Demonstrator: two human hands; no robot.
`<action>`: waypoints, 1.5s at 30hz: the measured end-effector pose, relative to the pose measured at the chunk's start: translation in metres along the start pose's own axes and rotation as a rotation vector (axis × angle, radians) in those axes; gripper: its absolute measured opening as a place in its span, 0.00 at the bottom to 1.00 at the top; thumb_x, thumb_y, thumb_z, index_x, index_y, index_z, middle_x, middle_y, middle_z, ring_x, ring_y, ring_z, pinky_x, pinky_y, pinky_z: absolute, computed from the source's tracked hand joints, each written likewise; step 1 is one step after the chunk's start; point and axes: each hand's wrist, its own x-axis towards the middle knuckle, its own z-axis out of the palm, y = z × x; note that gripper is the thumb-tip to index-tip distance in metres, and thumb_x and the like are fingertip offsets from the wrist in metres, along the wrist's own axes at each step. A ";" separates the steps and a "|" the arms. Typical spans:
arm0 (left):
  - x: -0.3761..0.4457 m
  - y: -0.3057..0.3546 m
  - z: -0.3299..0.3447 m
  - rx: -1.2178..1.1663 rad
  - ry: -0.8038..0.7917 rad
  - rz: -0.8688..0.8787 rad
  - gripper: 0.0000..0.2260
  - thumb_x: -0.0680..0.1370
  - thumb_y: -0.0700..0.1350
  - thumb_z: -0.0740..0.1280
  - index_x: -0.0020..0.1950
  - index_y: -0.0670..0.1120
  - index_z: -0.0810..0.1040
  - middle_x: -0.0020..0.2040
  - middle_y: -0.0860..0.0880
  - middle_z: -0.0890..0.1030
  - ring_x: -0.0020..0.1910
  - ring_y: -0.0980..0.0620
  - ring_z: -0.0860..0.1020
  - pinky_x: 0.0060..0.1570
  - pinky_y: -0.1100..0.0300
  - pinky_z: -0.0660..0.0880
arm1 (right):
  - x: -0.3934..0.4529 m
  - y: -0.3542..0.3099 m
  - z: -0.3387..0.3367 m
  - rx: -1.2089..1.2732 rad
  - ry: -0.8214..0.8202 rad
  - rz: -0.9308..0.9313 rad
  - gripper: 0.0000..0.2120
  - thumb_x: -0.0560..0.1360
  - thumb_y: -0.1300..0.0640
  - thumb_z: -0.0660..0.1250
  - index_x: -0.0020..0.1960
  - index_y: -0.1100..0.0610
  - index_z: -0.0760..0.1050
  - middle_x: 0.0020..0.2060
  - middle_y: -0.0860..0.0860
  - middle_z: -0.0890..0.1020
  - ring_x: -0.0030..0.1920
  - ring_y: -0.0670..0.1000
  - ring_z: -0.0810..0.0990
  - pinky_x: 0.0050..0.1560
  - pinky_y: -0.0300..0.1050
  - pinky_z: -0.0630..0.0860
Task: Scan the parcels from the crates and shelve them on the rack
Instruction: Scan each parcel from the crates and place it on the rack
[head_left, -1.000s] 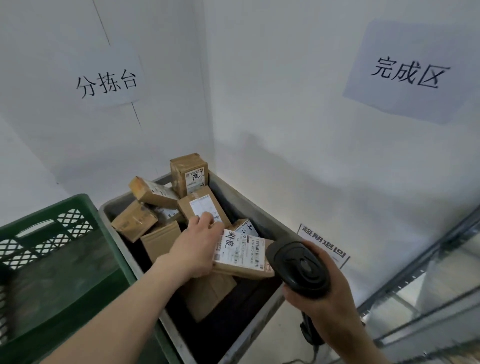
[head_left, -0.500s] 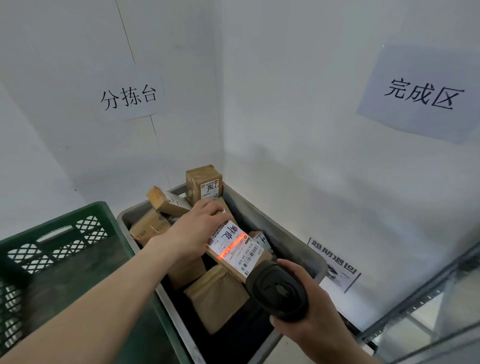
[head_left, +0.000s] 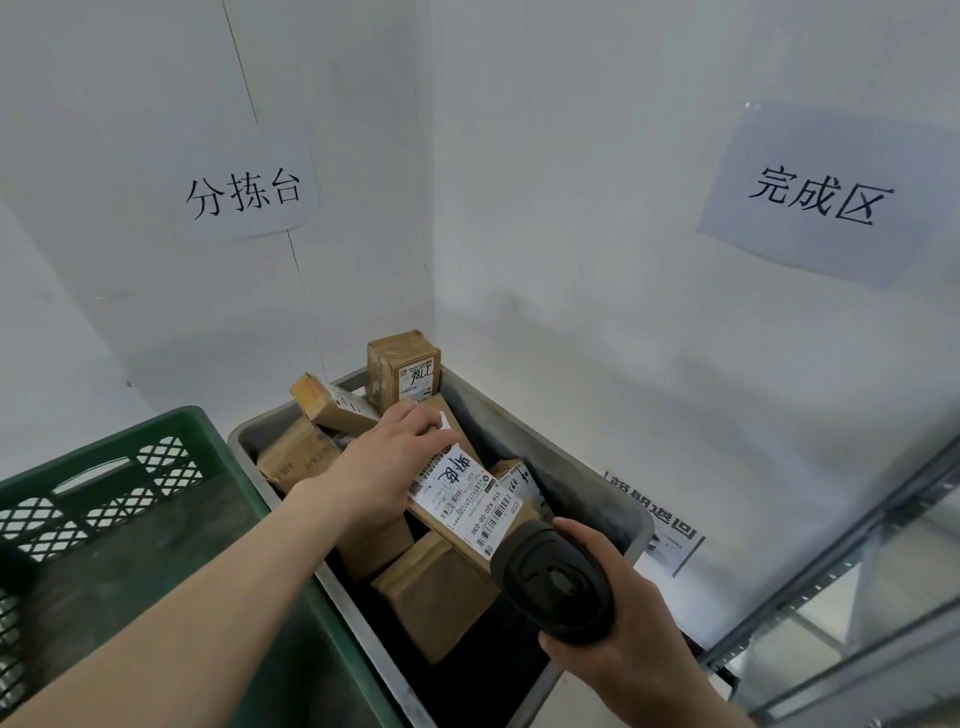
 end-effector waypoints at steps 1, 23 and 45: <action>-0.001 -0.001 0.000 0.001 -0.003 0.002 0.34 0.74 0.43 0.74 0.77 0.56 0.64 0.71 0.55 0.64 0.74 0.53 0.56 0.73 0.53 0.66 | -0.001 -0.001 0.002 -0.007 -0.002 0.002 0.42 0.60 0.55 0.79 0.71 0.39 0.69 0.59 0.30 0.80 0.61 0.35 0.79 0.59 0.29 0.75; -0.026 0.014 -0.010 -0.029 0.081 -0.066 0.33 0.73 0.47 0.74 0.76 0.55 0.64 0.72 0.54 0.65 0.73 0.50 0.59 0.69 0.50 0.71 | -0.057 -0.011 0.012 0.095 0.322 0.051 0.38 0.57 0.57 0.78 0.66 0.49 0.75 0.54 0.40 0.85 0.54 0.38 0.84 0.54 0.30 0.77; -0.077 0.343 0.029 -0.721 -0.048 -0.225 0.38 0.56 0.60 0.75 0.65 0.57 0.69 0.58 0.55 0.75 0.54 0.55 0.77 0.55 0.52 0.78 | -0.266 0.037 -0.110 0.334 0.639 0.065 0.39 0.62 0.74 0.79 0.66 0.48 0.75 0.57 0.41 0.83 0.60 0.44 0.81 0.57 0.38 0.80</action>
